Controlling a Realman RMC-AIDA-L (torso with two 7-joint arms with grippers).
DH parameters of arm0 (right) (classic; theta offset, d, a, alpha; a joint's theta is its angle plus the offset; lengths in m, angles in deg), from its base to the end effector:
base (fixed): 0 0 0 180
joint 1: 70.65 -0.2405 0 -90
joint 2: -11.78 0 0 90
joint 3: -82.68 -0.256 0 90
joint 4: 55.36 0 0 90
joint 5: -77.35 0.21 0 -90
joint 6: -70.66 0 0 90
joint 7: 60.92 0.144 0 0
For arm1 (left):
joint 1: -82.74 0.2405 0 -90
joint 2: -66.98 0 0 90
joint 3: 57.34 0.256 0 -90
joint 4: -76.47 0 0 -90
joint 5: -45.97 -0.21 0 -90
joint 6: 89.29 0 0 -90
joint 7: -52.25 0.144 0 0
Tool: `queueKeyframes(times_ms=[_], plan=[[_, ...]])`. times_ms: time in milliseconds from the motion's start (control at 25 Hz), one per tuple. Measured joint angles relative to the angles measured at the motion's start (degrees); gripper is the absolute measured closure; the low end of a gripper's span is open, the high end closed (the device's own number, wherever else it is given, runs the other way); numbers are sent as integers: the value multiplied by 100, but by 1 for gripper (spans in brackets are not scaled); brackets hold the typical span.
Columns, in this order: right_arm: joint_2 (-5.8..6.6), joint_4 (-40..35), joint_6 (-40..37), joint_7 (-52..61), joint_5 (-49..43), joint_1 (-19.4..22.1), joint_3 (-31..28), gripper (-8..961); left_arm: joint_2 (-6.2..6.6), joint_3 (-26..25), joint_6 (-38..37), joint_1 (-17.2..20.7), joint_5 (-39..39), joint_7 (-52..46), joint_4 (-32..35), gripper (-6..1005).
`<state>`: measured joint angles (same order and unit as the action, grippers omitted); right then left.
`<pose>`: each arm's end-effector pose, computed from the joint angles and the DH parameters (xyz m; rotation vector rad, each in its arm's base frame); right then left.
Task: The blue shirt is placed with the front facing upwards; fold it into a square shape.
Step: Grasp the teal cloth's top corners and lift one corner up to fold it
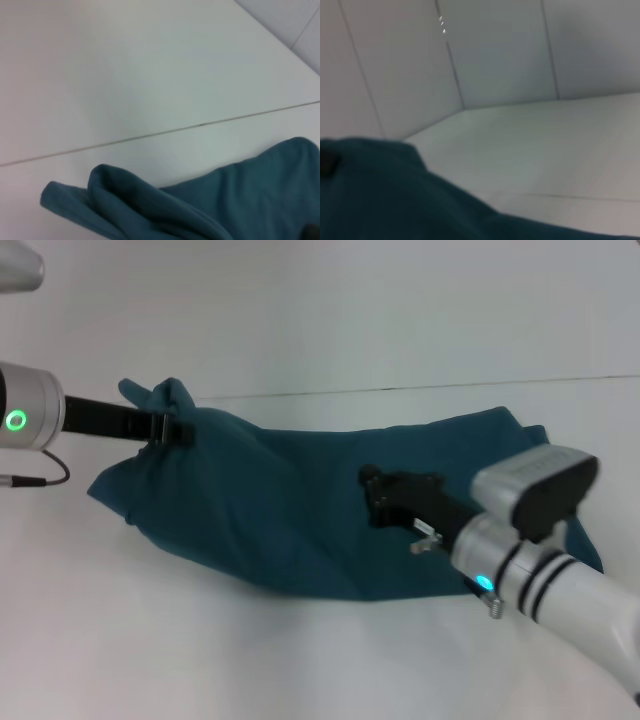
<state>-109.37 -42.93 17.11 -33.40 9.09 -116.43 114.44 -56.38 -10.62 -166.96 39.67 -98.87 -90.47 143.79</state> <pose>0.2461 0.3677 -0.1103 -2.1000 0.8022 0.7190 -0.1765 0.4182 0.0429 -2.3200 -1.2034 -0.2084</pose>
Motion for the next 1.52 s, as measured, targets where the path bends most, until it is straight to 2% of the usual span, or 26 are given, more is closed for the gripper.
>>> queueKeyframes(times_ms=[240, 360, 680, 800, 880, 960, 1040, 1120, 1280, 1520], plan=[[-37, 300, 836, -407, -27, -591, -220, 949, -50, 37, -292, -9, 39, -162, 520, 893], [-39, 430, 959, -463, -343, -800, -411, 954, -52, 41, -369, 5, 165, -188, 666, 894], [-40, 932, 1929, -469, -2350, -1314, -2021, 952, -47, 40, -503, 22, 402, -226, 982, 893], [-1, 1114, 1934, -495, -2892, -1165, -2618, 951, -39, 36, -498, 22, 453, -225, 974, 893], [59, 1154, 1791, -498, -3021, -882, -2883, 951, -30, 20, -495, 24, 458, -204, 968, 892], [107, 1065, 1353, -479, -3043, -420, -3061, 950, -28, 24, -504, 26, 459, -189, 972, 892], [102, 871, 923, -467, -3046, -30, -3214, 950, -18, 39, -506, 29, 459, -185, 959, 892], [83, 762, 816, -476, -3048, 138, -3381, 949, -18, 48, -507, 29, 459, -183, 955, 892], [44, 731, 1109, -499, -3053, 37, -3691, 948, -36, 47, -539, 32, 499, -181, 1022, 892], [-12, 841, 1977, -571, -3058, -679, -3798, 947, -45, 47, -569, 105, 680, -178, 1146, 893]])
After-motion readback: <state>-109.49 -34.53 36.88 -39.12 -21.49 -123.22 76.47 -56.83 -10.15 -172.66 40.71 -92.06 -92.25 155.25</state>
